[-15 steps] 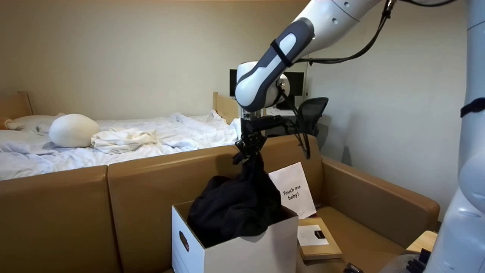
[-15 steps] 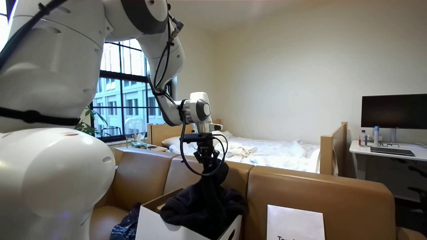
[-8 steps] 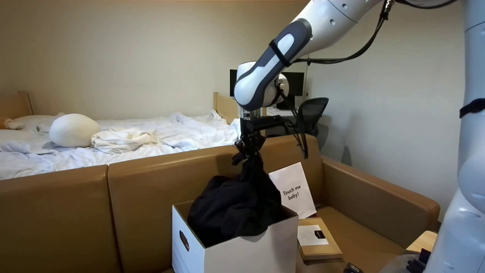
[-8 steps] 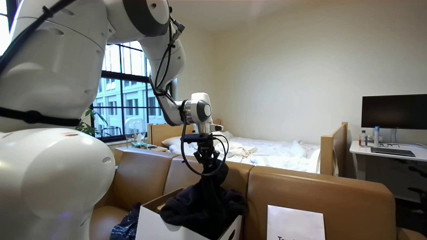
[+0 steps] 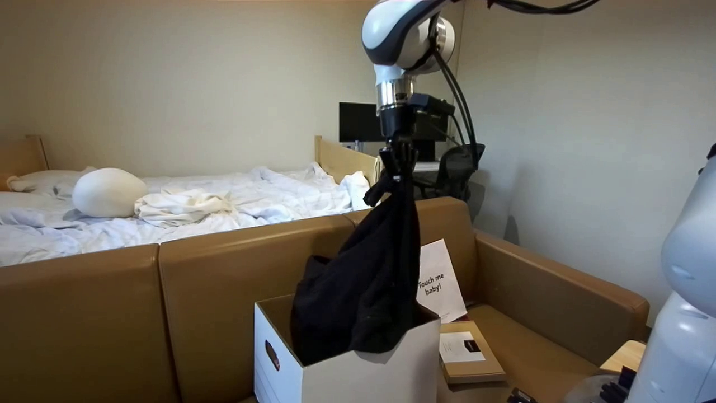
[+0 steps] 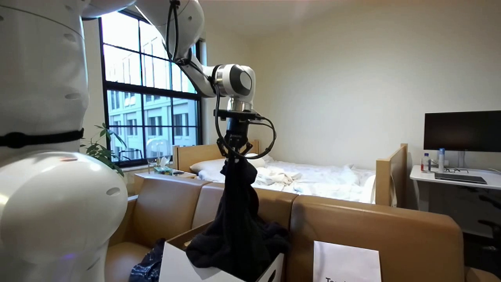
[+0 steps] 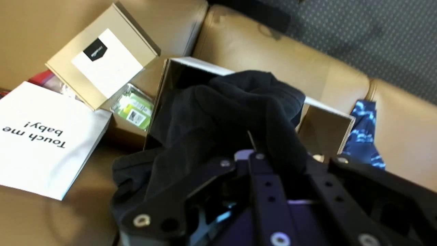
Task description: Move the black shirt to the box
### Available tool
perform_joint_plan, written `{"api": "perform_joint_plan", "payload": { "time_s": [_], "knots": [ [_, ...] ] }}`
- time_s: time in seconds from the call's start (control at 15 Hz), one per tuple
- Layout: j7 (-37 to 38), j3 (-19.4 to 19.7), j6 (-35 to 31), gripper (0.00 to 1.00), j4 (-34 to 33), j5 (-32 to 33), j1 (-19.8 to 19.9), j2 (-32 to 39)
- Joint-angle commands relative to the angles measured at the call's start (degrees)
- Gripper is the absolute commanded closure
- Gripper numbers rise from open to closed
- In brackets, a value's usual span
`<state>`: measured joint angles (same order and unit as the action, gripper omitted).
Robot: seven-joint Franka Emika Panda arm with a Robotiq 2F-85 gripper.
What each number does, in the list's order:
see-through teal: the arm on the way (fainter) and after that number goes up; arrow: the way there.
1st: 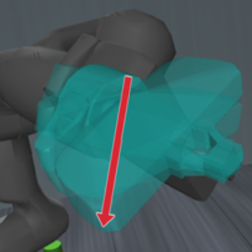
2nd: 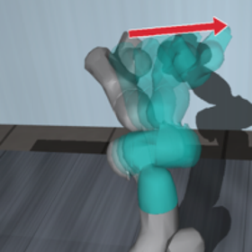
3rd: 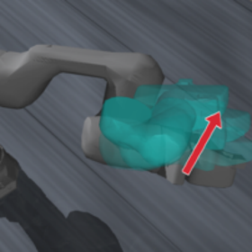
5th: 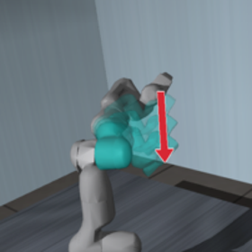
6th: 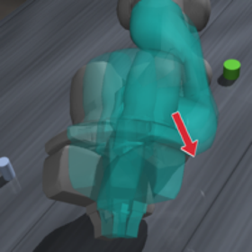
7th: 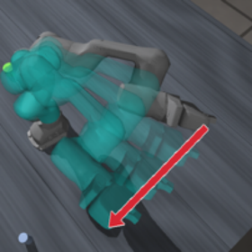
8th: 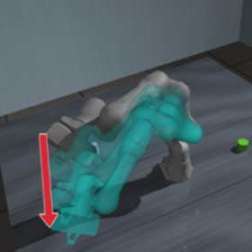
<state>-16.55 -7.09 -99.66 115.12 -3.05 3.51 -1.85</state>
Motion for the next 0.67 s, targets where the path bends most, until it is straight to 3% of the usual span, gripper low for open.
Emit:
{"api": "perform_joint_plan", "payload": {
  "time_s": [0.0, 0.07, 0.13, 0.27, 0.6],
  "knots": [
    [-6.7, 3.5, 16.0, 0.96, -4.7, 1.1, -1.7, -1.2],
    [-8.3, 4.0, 20.6, 0.96, -6.9, 2.3, -2.1, -0.8],
    [-5.0, 4.0, 13.7, 0.94, -3.6, 0.7, -2.5, -1.0],
    [-6.3, 4.6, 17.7, 0.94, -5.4, 1.2, -2.7, -0.9],
    [-6.7, 4.9, 17.1, 0.96, -5.2, 0.6, -2.6, -0.5]
  ]
}}
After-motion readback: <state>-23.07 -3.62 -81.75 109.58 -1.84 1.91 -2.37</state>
